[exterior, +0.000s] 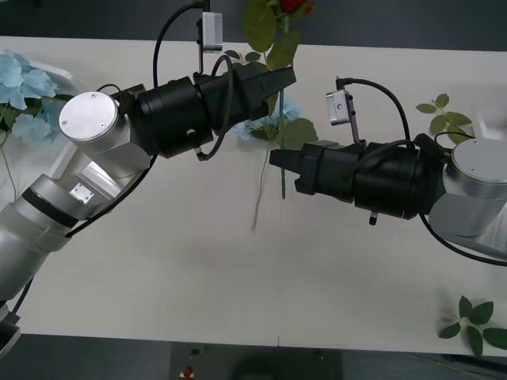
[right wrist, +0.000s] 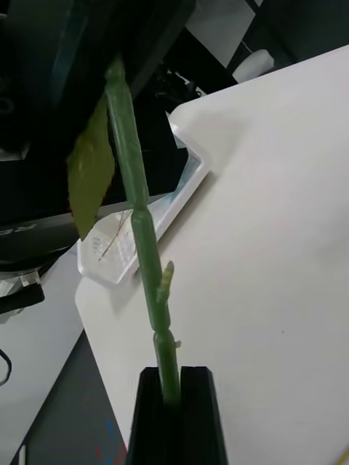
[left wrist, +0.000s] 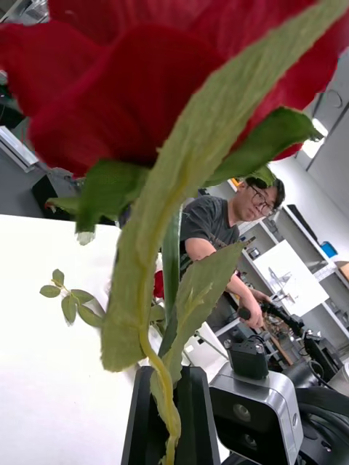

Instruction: Put the red flowers into the right box and the blue flowers into the left box

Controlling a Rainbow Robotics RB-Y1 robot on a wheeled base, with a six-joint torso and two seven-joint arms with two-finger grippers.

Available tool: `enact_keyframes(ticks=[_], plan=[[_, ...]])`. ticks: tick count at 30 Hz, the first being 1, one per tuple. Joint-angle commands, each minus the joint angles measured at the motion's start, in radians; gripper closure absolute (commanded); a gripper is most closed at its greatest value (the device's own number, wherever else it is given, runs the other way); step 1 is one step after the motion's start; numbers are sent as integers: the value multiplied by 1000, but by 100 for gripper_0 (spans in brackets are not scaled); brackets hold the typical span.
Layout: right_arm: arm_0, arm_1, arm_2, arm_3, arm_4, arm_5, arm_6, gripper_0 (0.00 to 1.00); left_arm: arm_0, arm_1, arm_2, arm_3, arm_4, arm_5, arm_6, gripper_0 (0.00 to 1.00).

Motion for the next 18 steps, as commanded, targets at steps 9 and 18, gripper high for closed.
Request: enact_keyframes(ticks=[9, 18], plan=[[-45, 4, -15, 2, -2, -5, -31, 100, -32, -1, 5, -34, 11, -6, -46, 0], [-57, -47, -27, -7, -42, 5, -34, 100, -30, -1, 5, -34, 14, -8, -46, 0]])
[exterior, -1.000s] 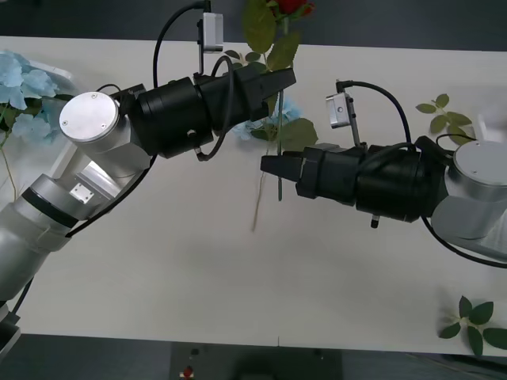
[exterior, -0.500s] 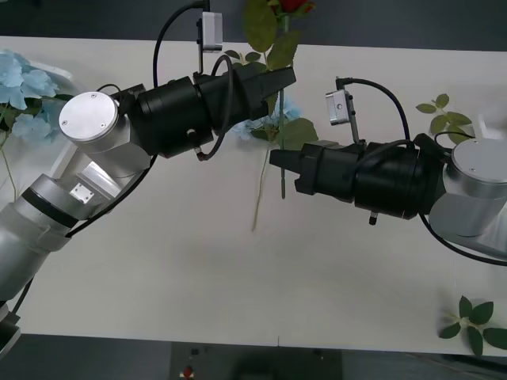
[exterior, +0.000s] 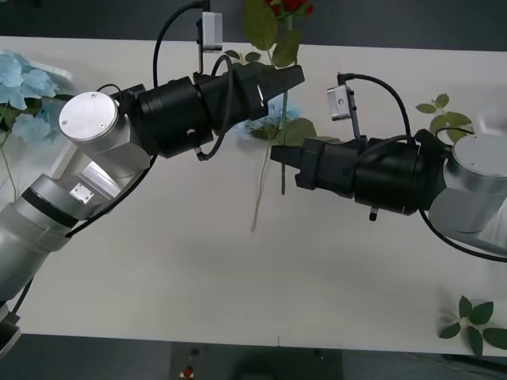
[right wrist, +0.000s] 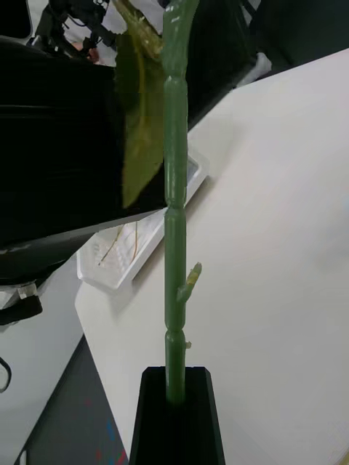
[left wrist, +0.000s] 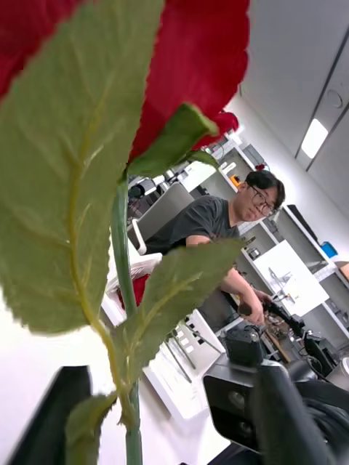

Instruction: Put the red flowers into the right box and the blue flowers into the left box

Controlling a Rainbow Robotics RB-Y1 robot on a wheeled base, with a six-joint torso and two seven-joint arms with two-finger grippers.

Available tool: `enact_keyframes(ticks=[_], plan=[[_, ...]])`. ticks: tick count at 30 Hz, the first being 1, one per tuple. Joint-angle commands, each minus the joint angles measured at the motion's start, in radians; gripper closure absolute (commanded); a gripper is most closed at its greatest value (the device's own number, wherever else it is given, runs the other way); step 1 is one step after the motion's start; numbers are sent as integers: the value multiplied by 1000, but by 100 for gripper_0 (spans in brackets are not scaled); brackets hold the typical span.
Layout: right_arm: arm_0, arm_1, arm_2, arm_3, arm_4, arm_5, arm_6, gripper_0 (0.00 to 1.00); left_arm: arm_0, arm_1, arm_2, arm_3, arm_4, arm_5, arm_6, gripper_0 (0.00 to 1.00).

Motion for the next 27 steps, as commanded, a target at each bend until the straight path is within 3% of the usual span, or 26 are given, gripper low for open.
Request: enact_keyframes(ticks=[1, 8, 16, 19, 27], plan=[[-41, -60, -31, -21, -26, 9, -32, 100, -32, -1, 5, -34, 14, -7, -46, 0], [-41, -210, -93, -45, -43, 118, -74, 100, -32, 1, 5, -34, 15, -7, -46, 0], [-39, -455, -189, 18, -43, 385, -209, 100, -30, 2, 5, -34, 17, -6, -46, 0], [-39, -512, -217, 96, -43, 489, -246, 100, -32, 18, 8, -34, 17, -6, -46, 0], [-44, -527, -306, 620, 54, 902, -246, 100, -32, 137, 36, -57, 75, 0, -43, 0]])
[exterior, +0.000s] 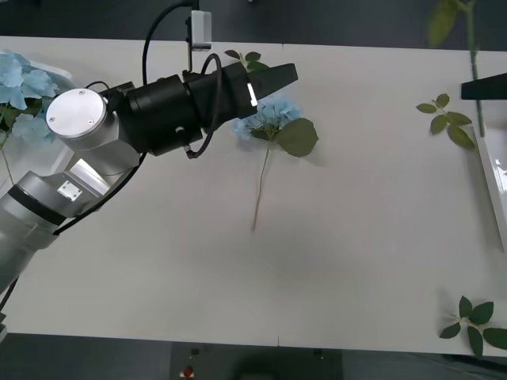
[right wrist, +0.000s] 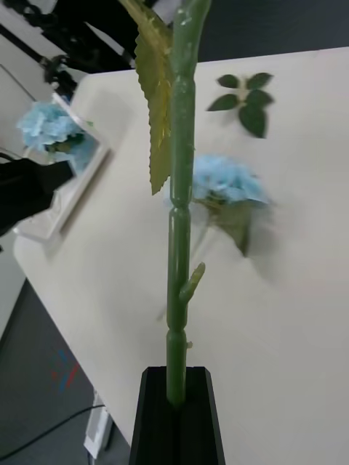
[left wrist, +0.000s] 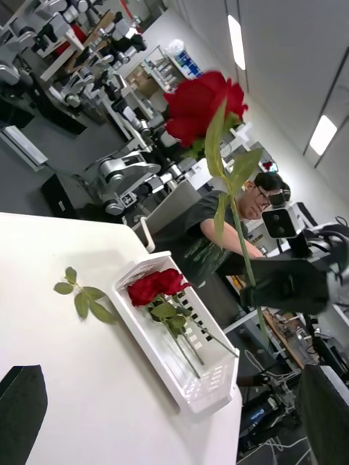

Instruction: Put the red flowers into the right box and the blue flowers into the left box

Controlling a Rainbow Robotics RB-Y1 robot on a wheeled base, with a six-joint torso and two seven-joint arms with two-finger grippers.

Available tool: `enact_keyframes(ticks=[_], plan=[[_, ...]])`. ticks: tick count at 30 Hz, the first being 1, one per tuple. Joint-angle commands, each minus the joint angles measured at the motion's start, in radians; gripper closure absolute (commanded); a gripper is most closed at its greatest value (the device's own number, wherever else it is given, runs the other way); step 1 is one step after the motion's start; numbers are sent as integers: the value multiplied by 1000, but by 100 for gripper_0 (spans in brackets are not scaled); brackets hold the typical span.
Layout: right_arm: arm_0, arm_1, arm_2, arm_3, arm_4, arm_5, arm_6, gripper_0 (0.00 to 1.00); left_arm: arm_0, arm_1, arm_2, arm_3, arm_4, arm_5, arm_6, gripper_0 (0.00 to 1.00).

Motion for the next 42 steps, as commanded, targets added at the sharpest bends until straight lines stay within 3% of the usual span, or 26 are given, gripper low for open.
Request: enact_keyframes(ticks=[1, 7, 11, 21, 28, 33, 42], plan=[[-28, 6, -56, 278, 85, 154, -17, 100, -33, 98, 35, -56, 53, 0, -43, 0], [-117, 74, -57, 633, 330, 364, -6, 100, -33, 250, 33, -60, 125, 23, -40, 0], [-163, 120, -57, 797, 539, 412, 5, 100, -33, 356, 33, -48, 136, 48, -27, 0], [-166, 209, -57, 947, 923, 303, -3, 100, -56, 571, 32, 85, 159, 319, 62, 0], [-164, 258, -54, 1065, 1085, 252, 2, 100, -193, 643, -26, 104, -21, 500, 353, 0], [-166, 282, -1, 1118, 1111, 202, 3, 100, -298, 666, -91, 78, -119, 534, 551, 0], [-166, 358, 102, 1205, 1093, 140, 2, 100, -344, 632, -92, 24, -312, 531, 795, 0]])
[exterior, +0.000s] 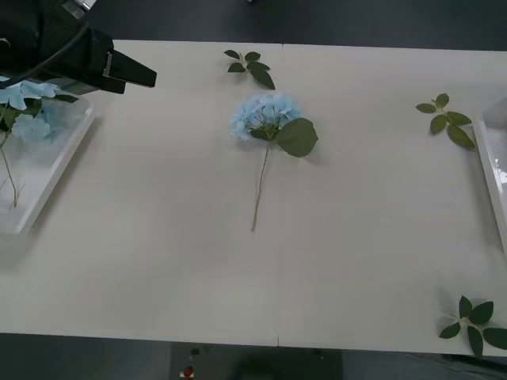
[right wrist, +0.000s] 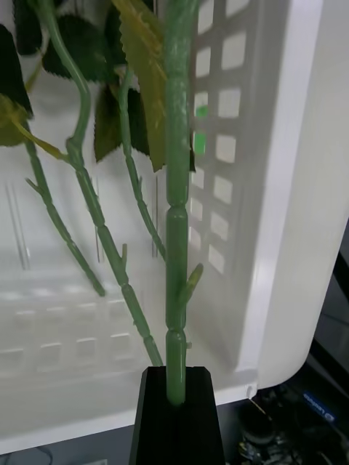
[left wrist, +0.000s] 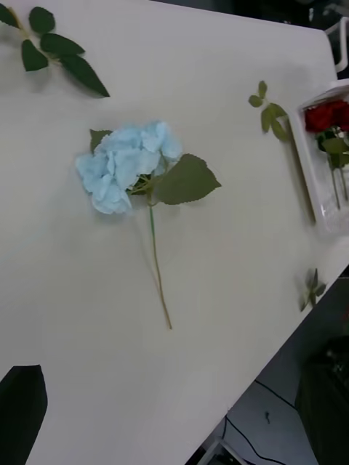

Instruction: Put the red flowers into the right box and the blue flowers into the left box

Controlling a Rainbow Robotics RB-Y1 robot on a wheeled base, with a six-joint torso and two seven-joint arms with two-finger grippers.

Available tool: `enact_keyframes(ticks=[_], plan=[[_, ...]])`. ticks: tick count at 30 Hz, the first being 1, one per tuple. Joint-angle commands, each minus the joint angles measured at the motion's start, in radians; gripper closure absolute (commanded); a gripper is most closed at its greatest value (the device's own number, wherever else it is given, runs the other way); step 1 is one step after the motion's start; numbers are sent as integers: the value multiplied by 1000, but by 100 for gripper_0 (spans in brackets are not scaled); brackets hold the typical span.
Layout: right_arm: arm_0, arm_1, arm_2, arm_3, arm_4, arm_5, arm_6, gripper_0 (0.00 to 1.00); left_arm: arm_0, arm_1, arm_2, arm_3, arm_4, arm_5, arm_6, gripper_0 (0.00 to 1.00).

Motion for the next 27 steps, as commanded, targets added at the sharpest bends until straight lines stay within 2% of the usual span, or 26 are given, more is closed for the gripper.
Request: enact_keyframes(ticks=[1, 13, 14, 17, 19, 20, 22, 27], plan=[[-8, 35, 10, 51, -7, -17, 0, 100, -28, -19, 28, -27, -95, 0, 114, 0], [-24, 107, 21, 122, -13, -28, -3, 100, -40, -121, 28, -67, -312, -62, 346, 0], [-25, 107, 21, 120, -16, -23, 0, 96, -40, -136, 28, -72, -334, -72, 366, 0], [-27, 107, 21, 120, -23, -20, 0, 57, -39, -171, 28, -76, -386, -99, 404, 0], [-27, 105, 19, 120, -26, -20, 0, 43, -39, -187, 28, -76, -412, -106, 427, 0], [-27, 107, 18, 120, -29, -20, 0, 28, -40, -199, 26, -81, -440, -112, 444, 0], [-27, 107, 18, 120, -38, -20, -3, 23, -53, -206, 8, -78, -472, -115, 468, 0], [-36, 107, 18, 122, -47, -8, 0, 23, -113, -214, -127, -75, -552, -204, 557, 0]])
